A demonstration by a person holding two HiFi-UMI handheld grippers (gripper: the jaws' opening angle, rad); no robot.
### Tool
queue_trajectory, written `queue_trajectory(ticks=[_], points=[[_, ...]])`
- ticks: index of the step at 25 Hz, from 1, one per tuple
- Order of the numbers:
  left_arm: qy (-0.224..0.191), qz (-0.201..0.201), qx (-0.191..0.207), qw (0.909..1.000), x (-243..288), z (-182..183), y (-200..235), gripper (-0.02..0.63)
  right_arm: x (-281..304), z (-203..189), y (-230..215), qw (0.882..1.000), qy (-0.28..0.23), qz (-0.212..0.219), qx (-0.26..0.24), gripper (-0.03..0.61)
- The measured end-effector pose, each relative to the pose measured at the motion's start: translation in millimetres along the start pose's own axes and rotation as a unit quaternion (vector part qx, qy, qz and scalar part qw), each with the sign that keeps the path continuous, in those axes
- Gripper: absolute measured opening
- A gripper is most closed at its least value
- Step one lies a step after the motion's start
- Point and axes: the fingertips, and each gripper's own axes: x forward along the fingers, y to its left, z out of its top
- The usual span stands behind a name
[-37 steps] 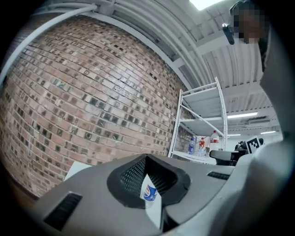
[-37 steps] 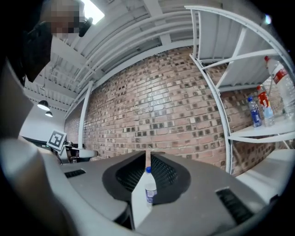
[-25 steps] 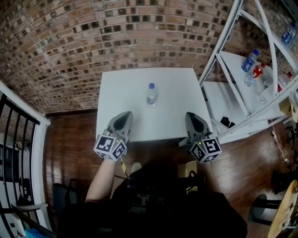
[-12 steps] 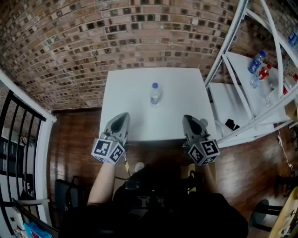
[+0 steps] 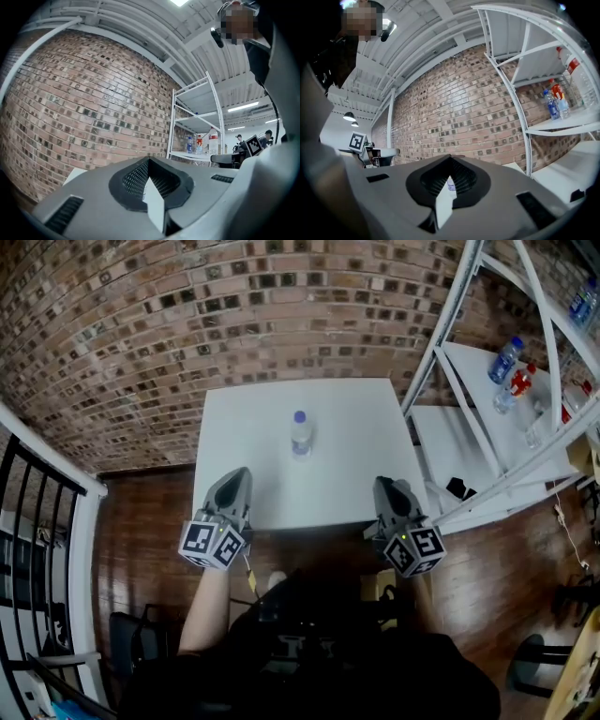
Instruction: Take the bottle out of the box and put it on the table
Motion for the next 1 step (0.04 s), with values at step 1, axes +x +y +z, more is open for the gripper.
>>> queue_trajectory(ticks=[1], points=[[0.001,0.003,-0.001,1.0,-0.5,-1.2,2.0,0.002,-0.8,-0.2,-1.4,1.0,0.001,-0.001,-0.001,0.001]])
